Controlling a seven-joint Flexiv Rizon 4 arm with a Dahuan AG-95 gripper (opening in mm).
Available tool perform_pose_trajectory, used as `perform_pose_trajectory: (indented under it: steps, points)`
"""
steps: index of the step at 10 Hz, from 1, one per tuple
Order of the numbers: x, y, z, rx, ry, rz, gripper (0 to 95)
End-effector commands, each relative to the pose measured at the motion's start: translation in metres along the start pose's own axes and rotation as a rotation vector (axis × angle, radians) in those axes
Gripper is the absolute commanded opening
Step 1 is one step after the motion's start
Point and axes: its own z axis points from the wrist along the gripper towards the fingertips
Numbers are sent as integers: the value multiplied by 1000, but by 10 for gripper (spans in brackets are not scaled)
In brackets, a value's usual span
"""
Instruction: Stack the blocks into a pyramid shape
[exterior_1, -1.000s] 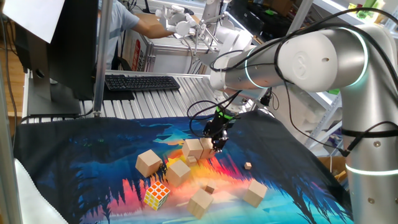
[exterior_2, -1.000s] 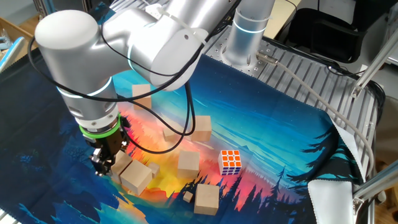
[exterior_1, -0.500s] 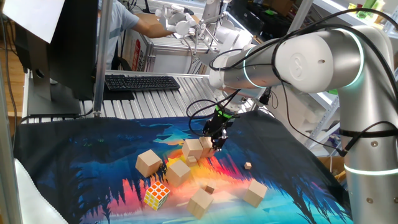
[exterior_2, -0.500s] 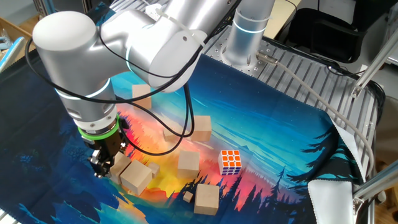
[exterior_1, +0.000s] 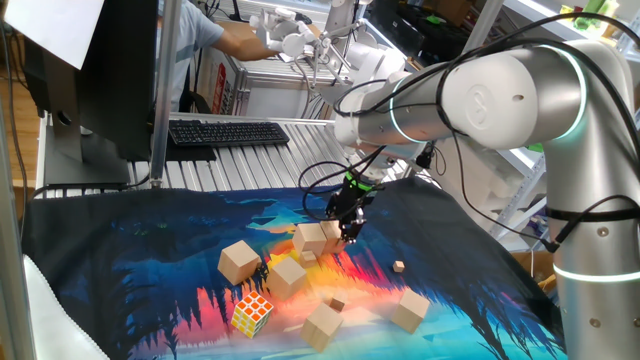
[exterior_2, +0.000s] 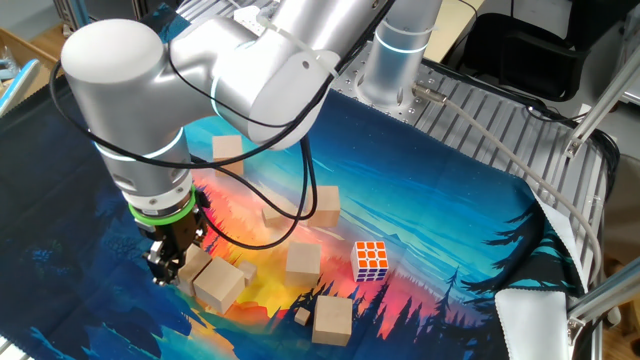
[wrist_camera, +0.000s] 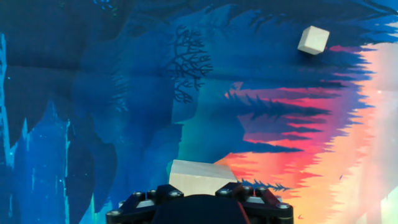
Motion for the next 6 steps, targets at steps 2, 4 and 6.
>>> perform_pose_trajectory:
  steps: [2, 4, 6]
  points:
    - [0, 3, 3, 17, 8, 1, 0]
    - [1, 3, 3, 28, 16, 8, 0]
    - [1, 3, 3, 32, 15, 8, 0]
